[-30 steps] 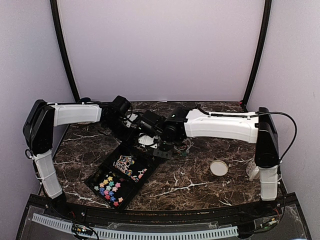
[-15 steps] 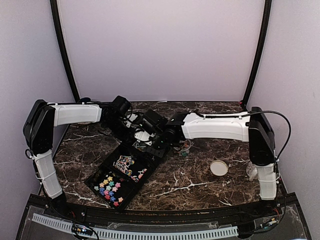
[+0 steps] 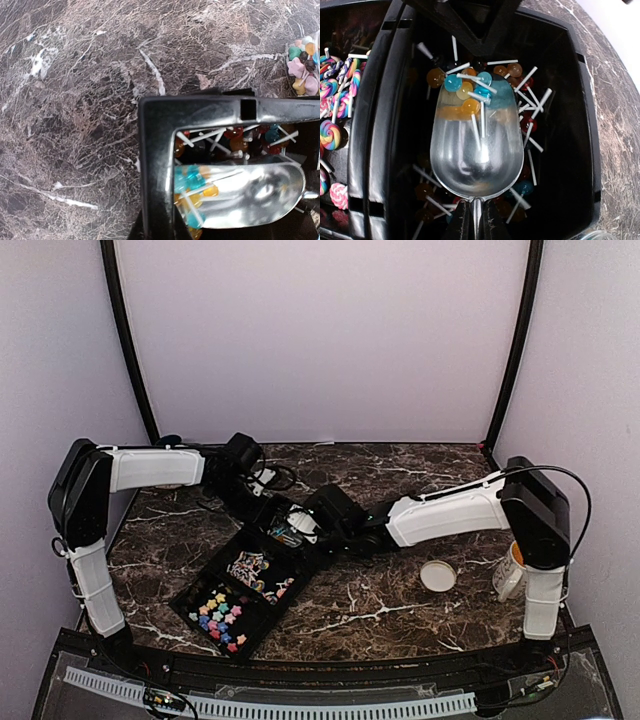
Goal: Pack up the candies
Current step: Scoop the fake candies from the storage box.
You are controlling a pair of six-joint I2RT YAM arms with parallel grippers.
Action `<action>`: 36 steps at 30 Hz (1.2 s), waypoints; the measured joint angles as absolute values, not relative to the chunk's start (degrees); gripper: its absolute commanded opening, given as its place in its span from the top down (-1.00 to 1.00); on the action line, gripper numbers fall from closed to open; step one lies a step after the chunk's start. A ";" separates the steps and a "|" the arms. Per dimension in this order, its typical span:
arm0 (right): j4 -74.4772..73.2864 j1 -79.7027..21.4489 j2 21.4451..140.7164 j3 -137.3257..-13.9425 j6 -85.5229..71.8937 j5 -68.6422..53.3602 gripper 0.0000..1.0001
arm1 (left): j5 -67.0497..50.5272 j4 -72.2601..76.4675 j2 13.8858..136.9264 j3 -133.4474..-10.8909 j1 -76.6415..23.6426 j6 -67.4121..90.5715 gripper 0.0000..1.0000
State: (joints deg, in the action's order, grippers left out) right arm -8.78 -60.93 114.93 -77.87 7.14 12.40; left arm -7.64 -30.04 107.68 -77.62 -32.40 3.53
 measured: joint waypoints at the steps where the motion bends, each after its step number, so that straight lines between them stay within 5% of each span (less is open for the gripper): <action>1: -7.42 -60.84 114.17 -76.29 6.92 12.43 1.00 | -7.70 -29.93 107.68 -77.65 -32.47 3.55 1.00; 36: 22.68 -59.77 95.90 -47.66 6.90 12.80 1.00 | -8.08 -29.85 107.68 -77.65 -32.40 3.55 1.00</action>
